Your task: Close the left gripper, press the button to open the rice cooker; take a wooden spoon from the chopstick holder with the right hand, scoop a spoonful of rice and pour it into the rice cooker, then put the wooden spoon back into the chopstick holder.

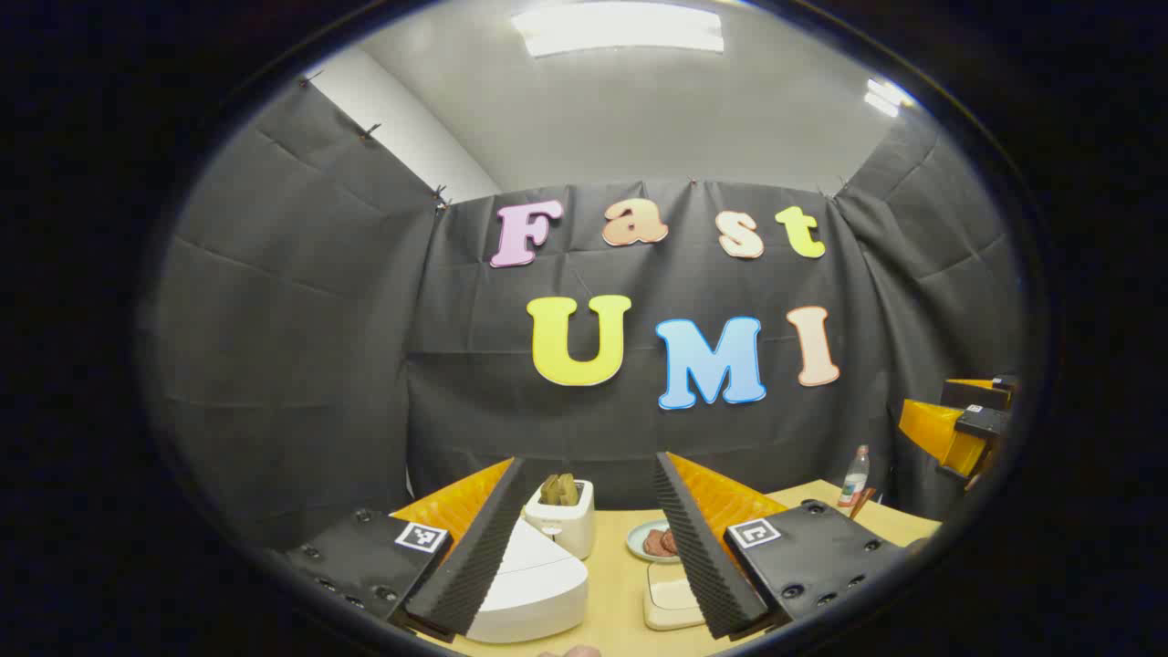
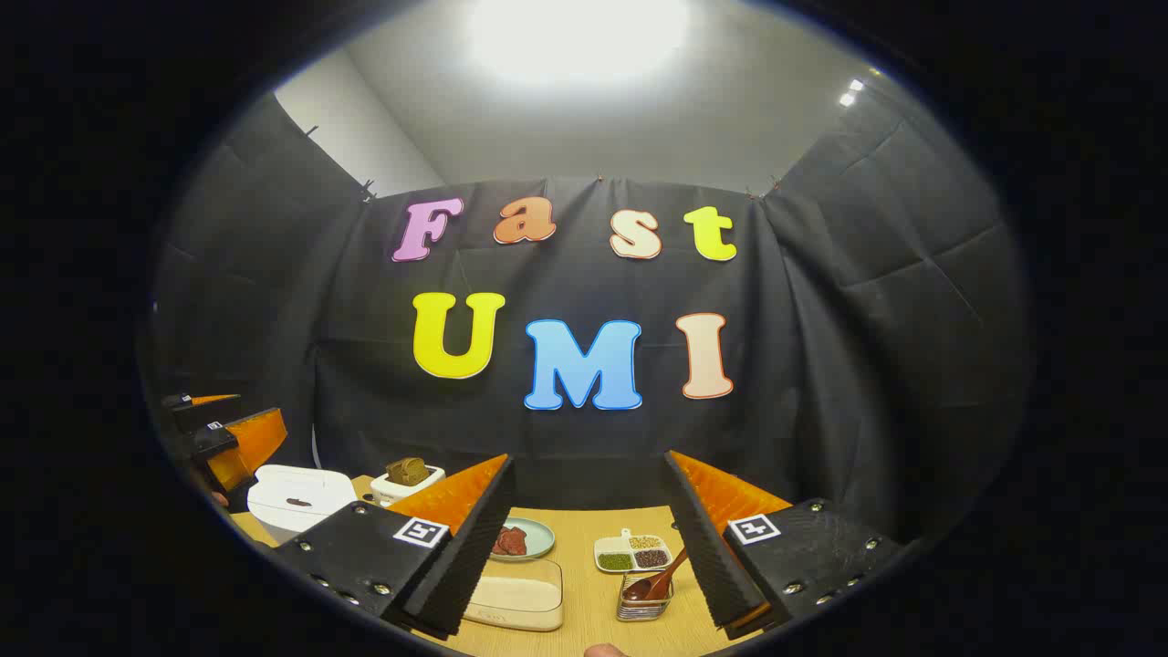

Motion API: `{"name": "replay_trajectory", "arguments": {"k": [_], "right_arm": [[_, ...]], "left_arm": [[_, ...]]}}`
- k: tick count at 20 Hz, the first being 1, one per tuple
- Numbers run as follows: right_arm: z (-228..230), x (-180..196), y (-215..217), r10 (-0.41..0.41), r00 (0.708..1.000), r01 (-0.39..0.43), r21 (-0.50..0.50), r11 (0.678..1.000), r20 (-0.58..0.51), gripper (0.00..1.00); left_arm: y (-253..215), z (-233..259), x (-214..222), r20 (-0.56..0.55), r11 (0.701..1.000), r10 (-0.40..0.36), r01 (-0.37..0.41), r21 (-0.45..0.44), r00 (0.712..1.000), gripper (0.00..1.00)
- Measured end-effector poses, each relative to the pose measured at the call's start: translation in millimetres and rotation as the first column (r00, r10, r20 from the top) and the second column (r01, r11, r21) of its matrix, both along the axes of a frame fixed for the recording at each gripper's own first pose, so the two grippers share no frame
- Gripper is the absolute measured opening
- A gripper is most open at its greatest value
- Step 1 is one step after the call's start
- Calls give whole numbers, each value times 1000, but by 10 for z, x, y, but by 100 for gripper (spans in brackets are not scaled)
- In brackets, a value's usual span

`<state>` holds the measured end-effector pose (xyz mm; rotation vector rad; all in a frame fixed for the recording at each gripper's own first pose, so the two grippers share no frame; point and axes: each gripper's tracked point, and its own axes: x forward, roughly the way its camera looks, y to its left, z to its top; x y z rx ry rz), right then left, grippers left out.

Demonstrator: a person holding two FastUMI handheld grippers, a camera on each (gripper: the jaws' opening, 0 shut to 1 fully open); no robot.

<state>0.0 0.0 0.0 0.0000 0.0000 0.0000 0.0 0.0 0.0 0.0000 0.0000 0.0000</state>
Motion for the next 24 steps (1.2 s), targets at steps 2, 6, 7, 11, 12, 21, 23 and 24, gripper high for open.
{"name": "replay_trajectory", "arguments": {"k": [2,6,7,11,12,21,23,24], "right_arm": [[15,5,-7,-1,1000,1,-7,1000,6,96],[-3,-3,-16,-4,1000,4,-4,1000,4,96],[-8,-9,-15,-5,1000,5,0,1000,2,96],[-5,-19,-13,-4,1000,4,5,1000,0,96],[-15,-27,-19,-4,1000,4,4,1000,0,96],[-35,-32,-13,7,1000,-7,5,1000,-7,96],[-40,-25,-7,8,1000,-8,8,1000,-6,96],[-40,-23,-10,8,1000,-8,9,1000,-6,96]], "left_arm": [[-4,11,1,2,1000,0,0,2,1000,96],[-4,20,7,5,1000,5,-5,3,1000,99],[-3,31,16,4,1000,7,-7,3,1000,99],[8,36,22,5,1000,11,-11,8,1000,99],[5,38,19,6,1000,11,-11,10,1000,98],[47,40,21,7,999,28,-28,18,1000,95],[57,33,32,8,999,34,-34,17,999,94],[63,34,37,8,999,36,-37,16,999,93]]}}
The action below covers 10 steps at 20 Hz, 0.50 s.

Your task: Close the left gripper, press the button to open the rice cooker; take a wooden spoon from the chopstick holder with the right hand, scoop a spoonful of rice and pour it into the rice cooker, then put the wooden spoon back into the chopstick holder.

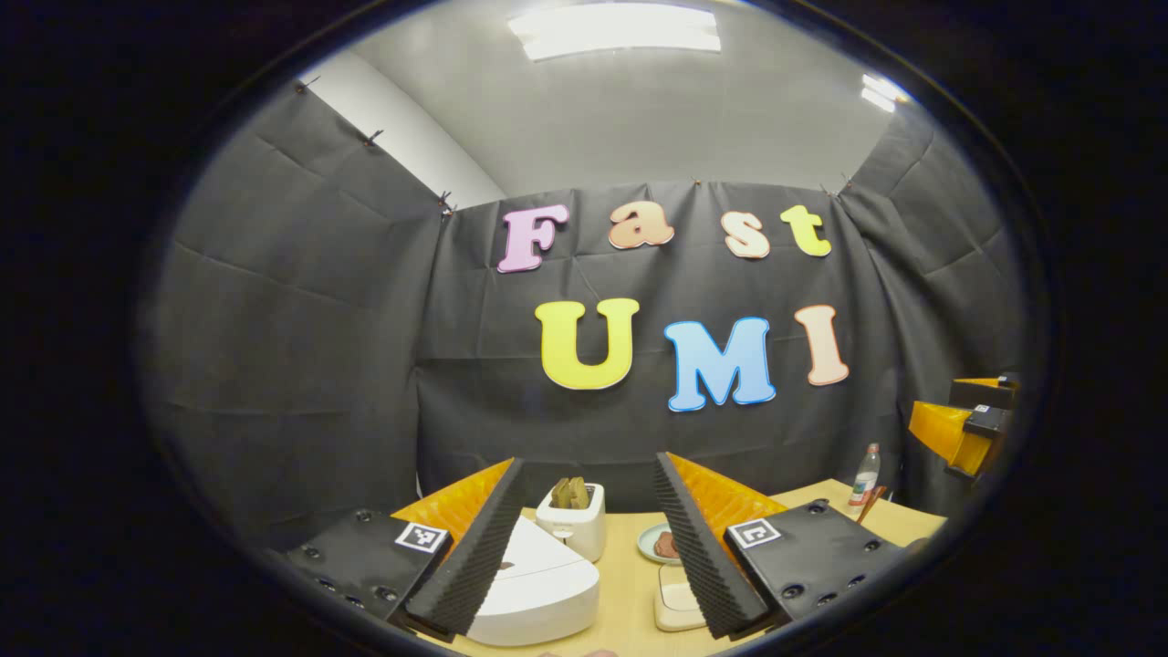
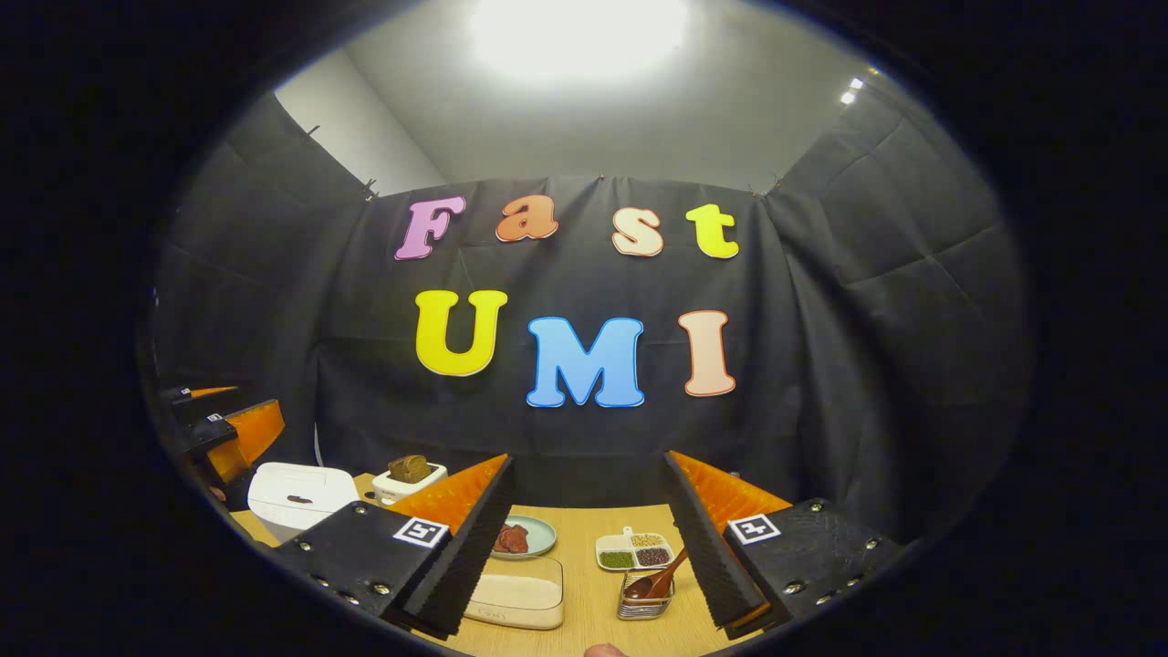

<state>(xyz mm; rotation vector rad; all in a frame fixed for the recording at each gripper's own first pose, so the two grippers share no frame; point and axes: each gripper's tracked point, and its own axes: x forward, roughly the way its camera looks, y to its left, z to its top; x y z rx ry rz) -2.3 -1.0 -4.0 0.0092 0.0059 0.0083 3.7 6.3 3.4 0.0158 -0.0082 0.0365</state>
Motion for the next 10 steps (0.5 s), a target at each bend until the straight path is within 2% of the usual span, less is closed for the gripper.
{"name": "replay_trajectory", "arguments": {"k": [3,4,6,7,10], "right_arm": [[-38,12,-5,1,1000,-1,3,1000,-8,96],[-48,14,-9,0,1000,0,1,1000,-12,96],[-69,33,-12,-2,1000,2,-1,1000,-19,96],[-68,35,-11,-4,1000,4,-1,1000,-20,96],[-61,31,-9,-10,1000,10,-6,1000,-20,96]], "left_arm": [[46,-31,50,-7,1000,13,-13,-2,1000,98],[74,-42,70,-12,1000,21,-21,-2,1000,96],[150,-71,162,-24,999,36,-36,-6,999,75],[201,-69,211,-26,999,51,-51,-8,998,69],[300,-108,227,-33,997,78,-79,-9,996,42]]}}
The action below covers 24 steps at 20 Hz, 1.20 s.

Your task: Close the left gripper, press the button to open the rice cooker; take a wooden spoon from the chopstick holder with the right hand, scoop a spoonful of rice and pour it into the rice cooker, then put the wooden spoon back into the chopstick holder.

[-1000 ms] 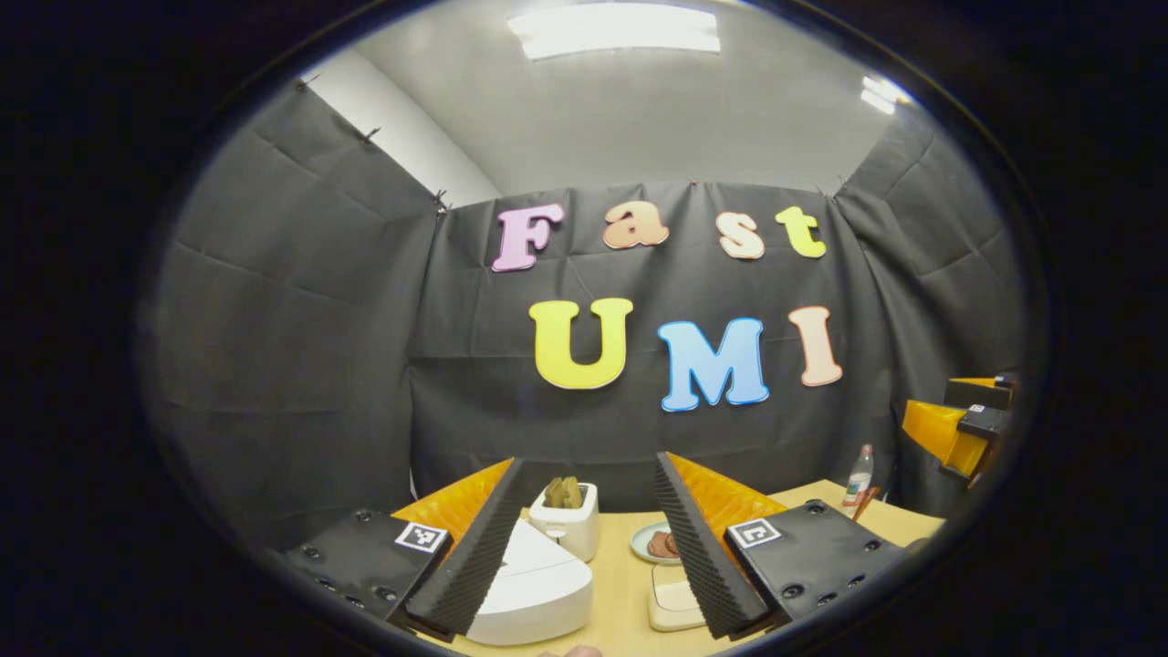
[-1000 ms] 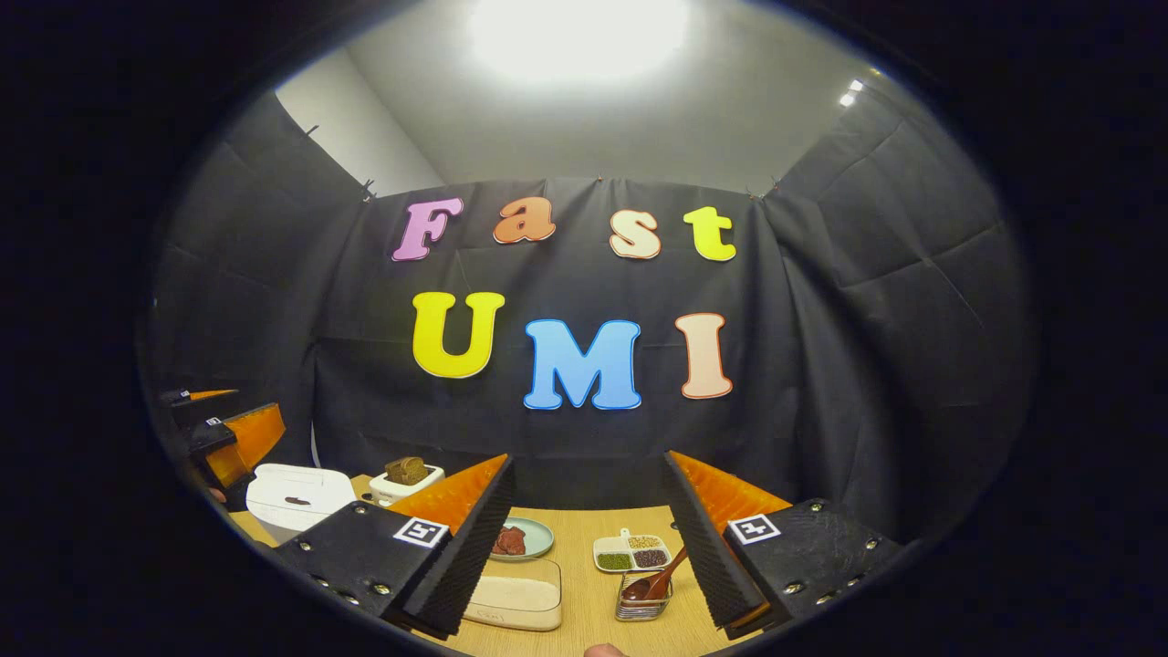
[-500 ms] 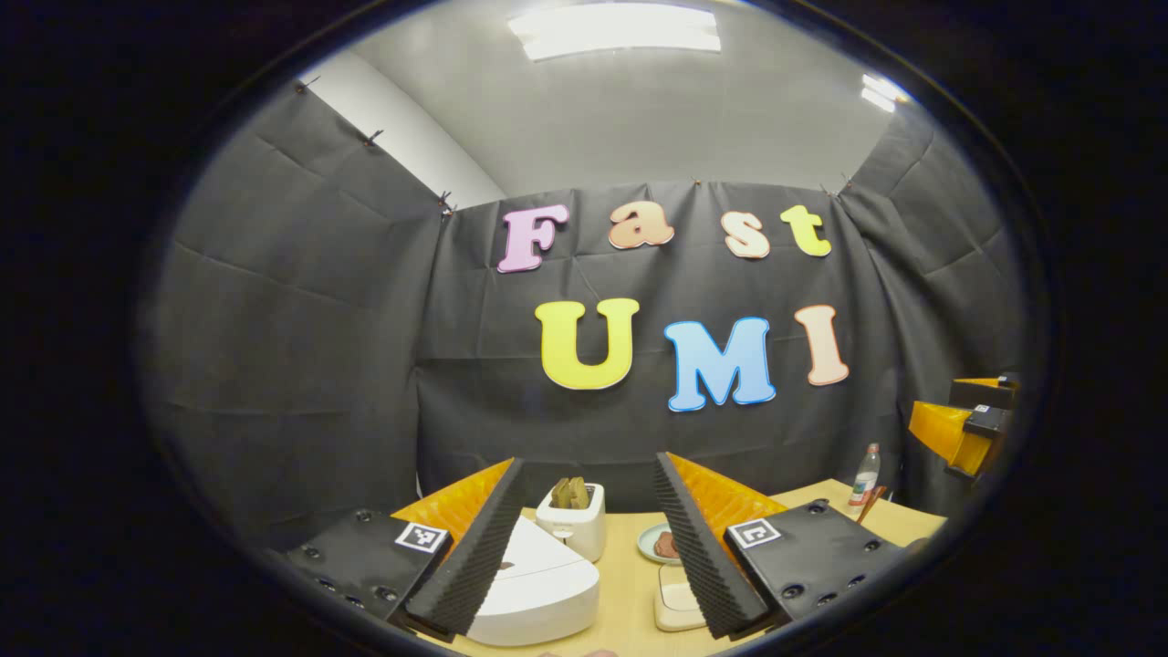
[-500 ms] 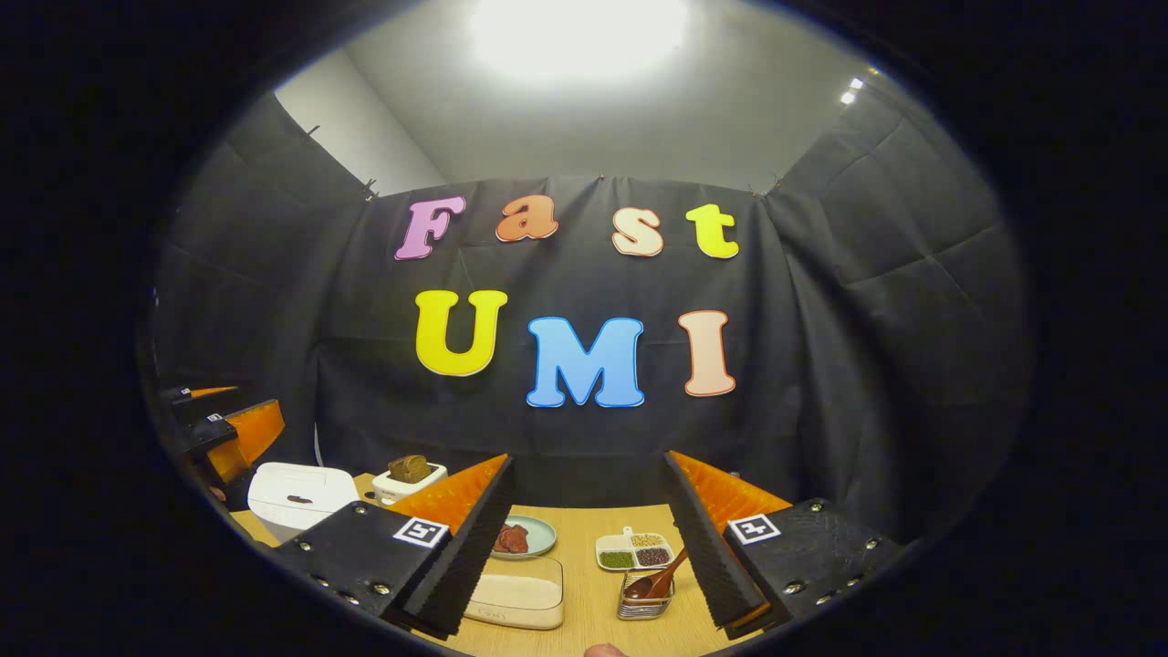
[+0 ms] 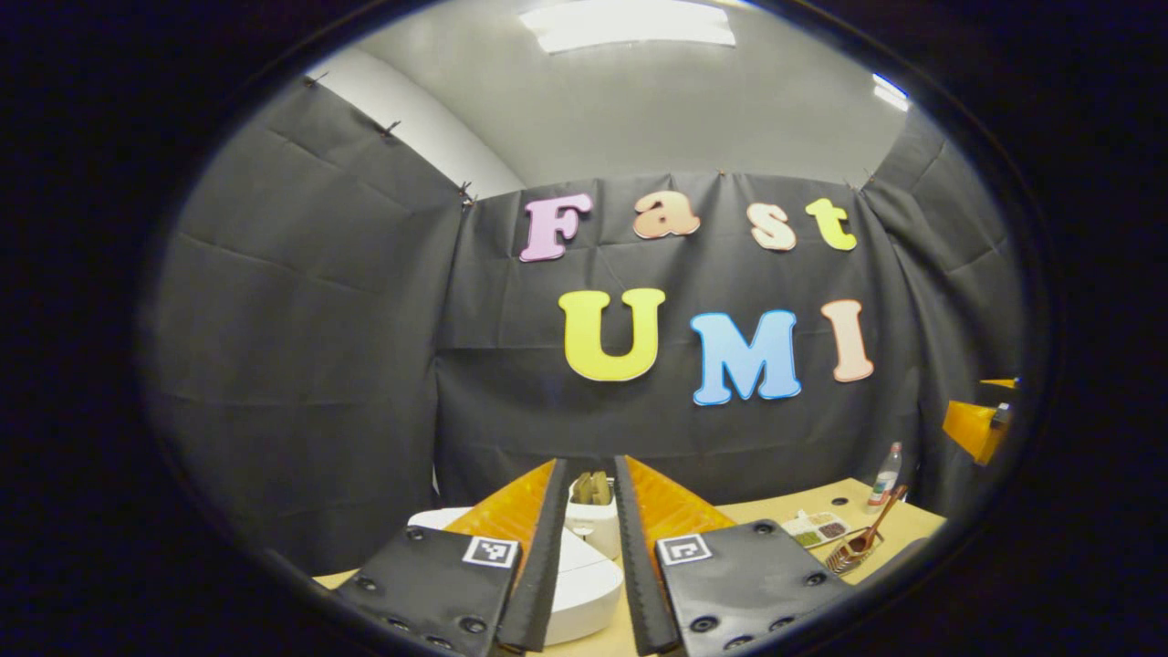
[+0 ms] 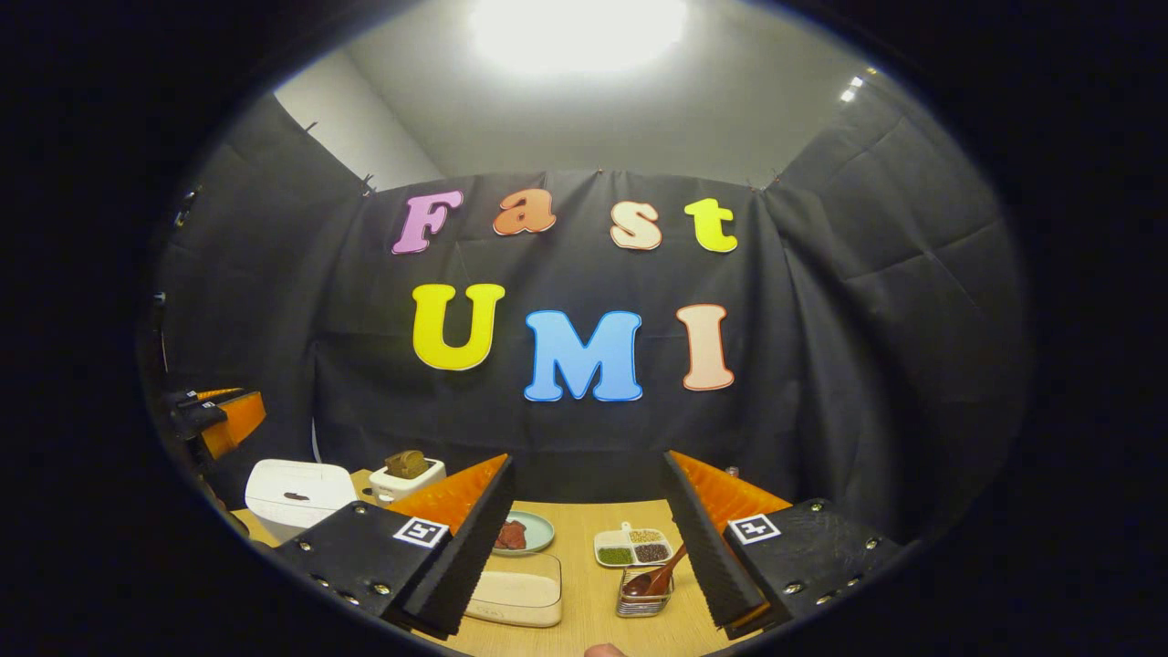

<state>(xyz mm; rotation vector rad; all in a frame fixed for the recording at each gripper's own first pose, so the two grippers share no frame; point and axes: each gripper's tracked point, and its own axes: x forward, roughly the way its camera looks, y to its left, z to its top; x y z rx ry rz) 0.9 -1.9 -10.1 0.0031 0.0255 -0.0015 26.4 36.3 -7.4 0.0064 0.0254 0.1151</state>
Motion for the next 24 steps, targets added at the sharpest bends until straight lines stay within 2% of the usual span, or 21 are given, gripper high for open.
{"name": "replay_trajectory", "arguments": {"k": [1,2,4,5,11,13,14,17,19,24], "right_arm": [[-7,4,-1,-1,1000,1,-2,1000,0,96],[-6,5,0,-2,1000,2,-4,1000,-1,96],[-13,-7,11,-4,1000,4,-3,1000,-5,96],[-19,-3,19,-6,1000,6,-3,1000,-6,96],[1,-39,72,-5,1000,5,-28,1000,-7,96],[-2,-51,86,-7,1000,7,-37,999,-11,96],[1,-60,87,-11,1000,11,-44,999,-13,96],[-20,-89,77,-24,999,23,-54,998,-21,96],[-23,-101,62,-36,999,35,-52,998,-22,96],[-82,-148,17,-69,997,66,-73,995,-45,96]], "left_arm": [[39,-15,17,-2,1000,7,-7,5,1000,33],[97,-16,27,-5,1000,24,-24,12,1000,28],[226,-90,58,-19,998,57,-56,29,998,13],[253,-102,13,-30,997,68,-67,37,997,10],[493,-395,280,-93,996,85,-81,47,992,11],[541,-566,346,-124,996,83,-79,34,989,8],[566,-644,385,-139,996,83,-79,36,987,11],[665,-936,466,-190,996,82,-75,44,978,8],[699,-1097,497,-222,997,76,-70,37,972,11],[811,-1477,580,-295,995,97,-93,28,950,8]]}}
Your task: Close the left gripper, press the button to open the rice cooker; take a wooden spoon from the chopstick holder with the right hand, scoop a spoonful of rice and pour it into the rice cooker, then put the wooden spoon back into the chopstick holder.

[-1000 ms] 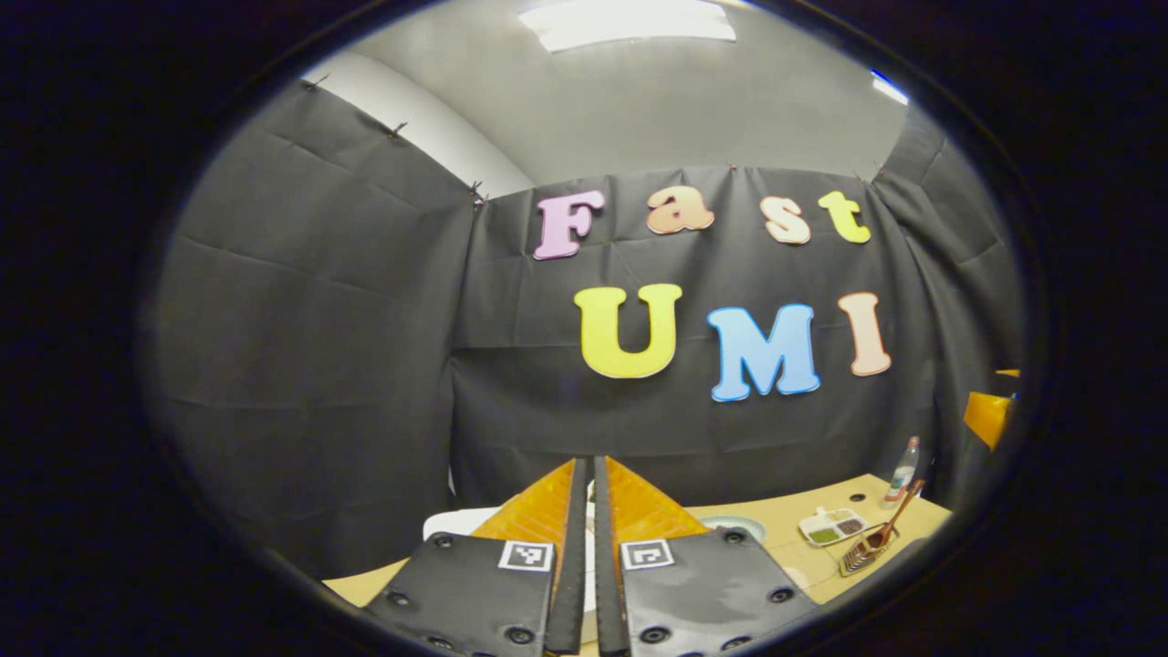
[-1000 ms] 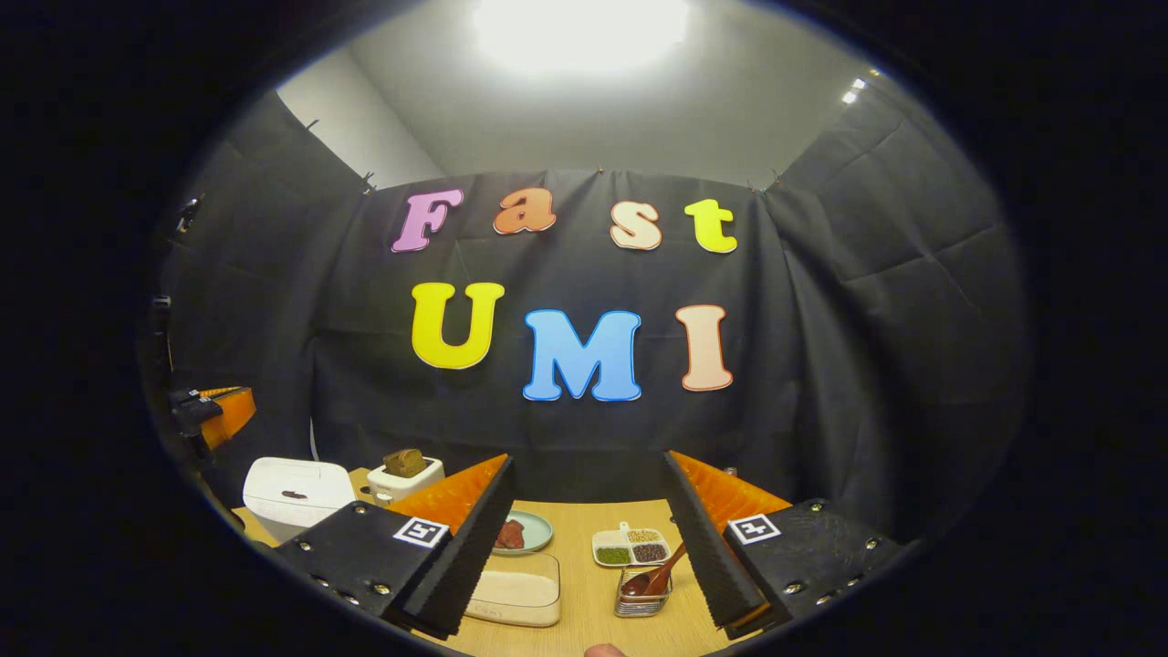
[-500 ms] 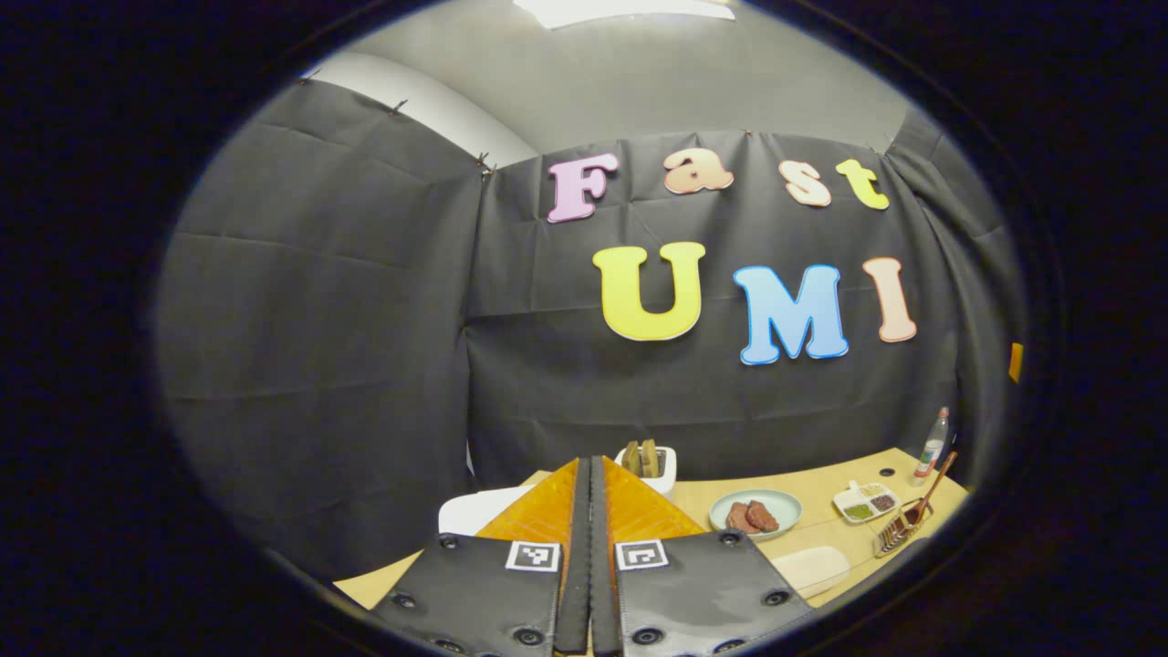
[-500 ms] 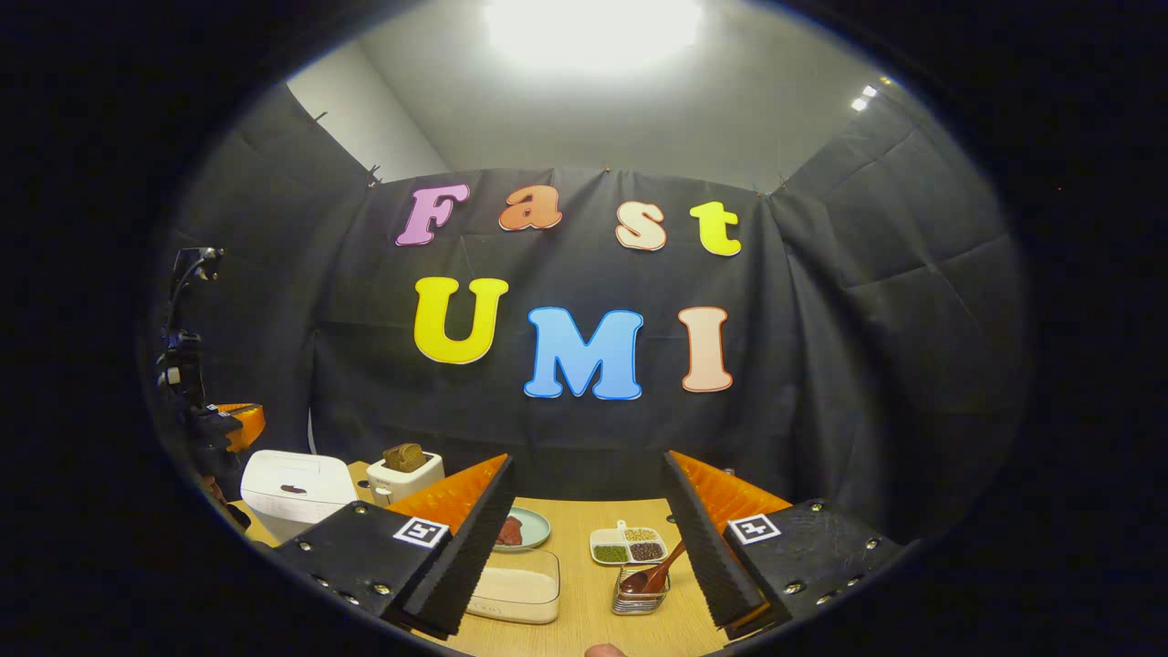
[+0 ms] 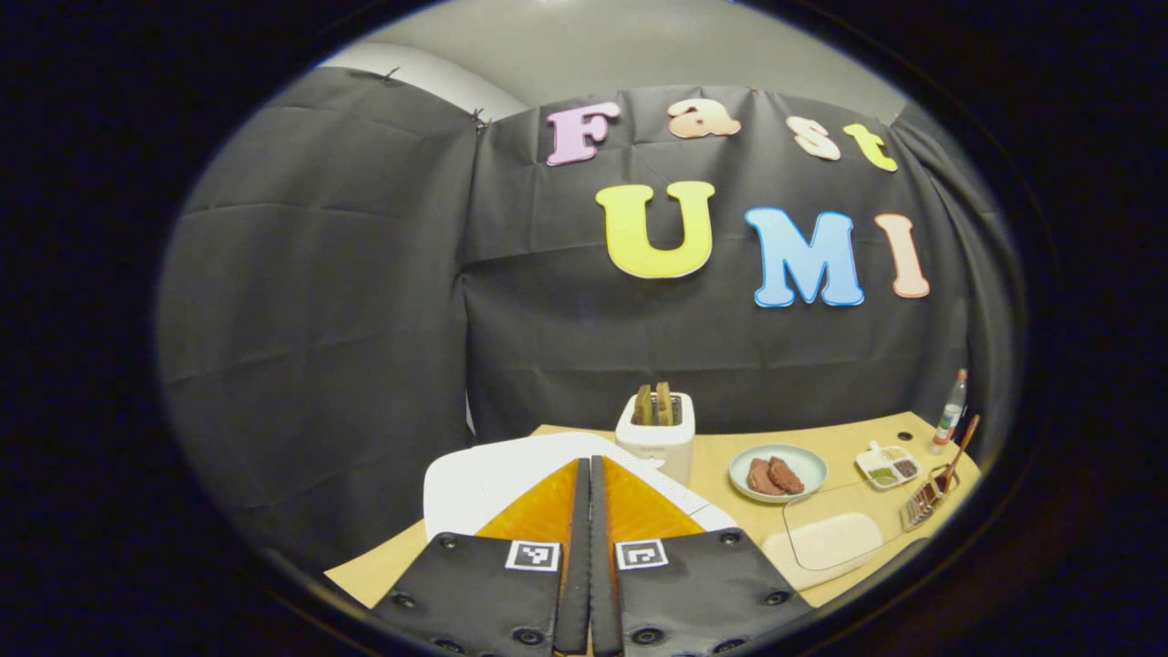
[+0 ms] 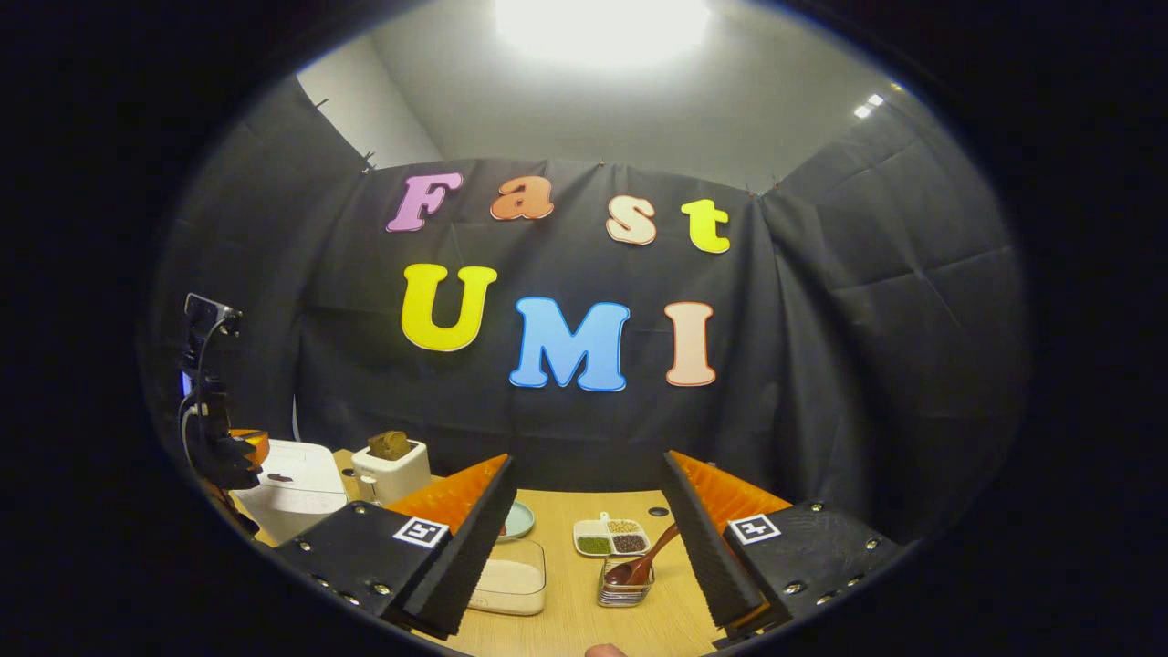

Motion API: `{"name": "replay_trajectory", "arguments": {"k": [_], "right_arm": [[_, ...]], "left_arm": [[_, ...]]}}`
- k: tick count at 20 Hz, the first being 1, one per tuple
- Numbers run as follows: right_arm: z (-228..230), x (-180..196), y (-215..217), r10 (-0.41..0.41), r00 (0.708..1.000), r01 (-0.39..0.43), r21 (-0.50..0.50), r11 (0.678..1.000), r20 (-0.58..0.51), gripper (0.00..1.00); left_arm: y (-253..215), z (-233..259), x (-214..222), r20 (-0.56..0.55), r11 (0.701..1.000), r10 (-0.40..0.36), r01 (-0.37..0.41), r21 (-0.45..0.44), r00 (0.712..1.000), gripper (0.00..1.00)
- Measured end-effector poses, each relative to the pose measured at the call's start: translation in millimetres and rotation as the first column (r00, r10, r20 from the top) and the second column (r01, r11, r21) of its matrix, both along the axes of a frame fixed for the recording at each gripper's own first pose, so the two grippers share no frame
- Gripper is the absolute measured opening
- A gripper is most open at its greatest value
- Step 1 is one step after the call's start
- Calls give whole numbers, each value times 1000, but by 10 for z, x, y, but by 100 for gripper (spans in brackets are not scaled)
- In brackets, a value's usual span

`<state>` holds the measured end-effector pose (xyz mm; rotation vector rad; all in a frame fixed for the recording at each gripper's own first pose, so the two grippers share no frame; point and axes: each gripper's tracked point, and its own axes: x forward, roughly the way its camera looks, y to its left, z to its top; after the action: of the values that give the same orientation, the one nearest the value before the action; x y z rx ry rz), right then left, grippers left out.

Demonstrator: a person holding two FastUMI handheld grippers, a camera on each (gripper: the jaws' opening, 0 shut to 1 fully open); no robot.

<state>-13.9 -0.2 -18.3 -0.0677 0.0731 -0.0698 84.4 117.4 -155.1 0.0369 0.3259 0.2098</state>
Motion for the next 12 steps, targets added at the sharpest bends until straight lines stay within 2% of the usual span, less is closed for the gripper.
{"name": "replay_trajectory", "arguments": {"k": [4,7,8,12], "right_arm": [[-23,-32,-25,-17,1000,17,-13,1000,-12,96],[-26,-34,-35,-24,1000,23,-20,1000,-14,96],[-34,-26,-42,-25,1000,24,-21,999,-16,96],[-61,9,-23,-19,1000,18,-18,1000,-23,96]], "left_arm": [[127,-311,62,-58,999,28,-30,-23,998,9],[133,-449,39,-88,998,33,-37,-41,996,11],[130,-497,35,-99,998,34,-39,-44,995,8],[130,-726,-12,-147,998,33,-42,-53,989,9]]}}
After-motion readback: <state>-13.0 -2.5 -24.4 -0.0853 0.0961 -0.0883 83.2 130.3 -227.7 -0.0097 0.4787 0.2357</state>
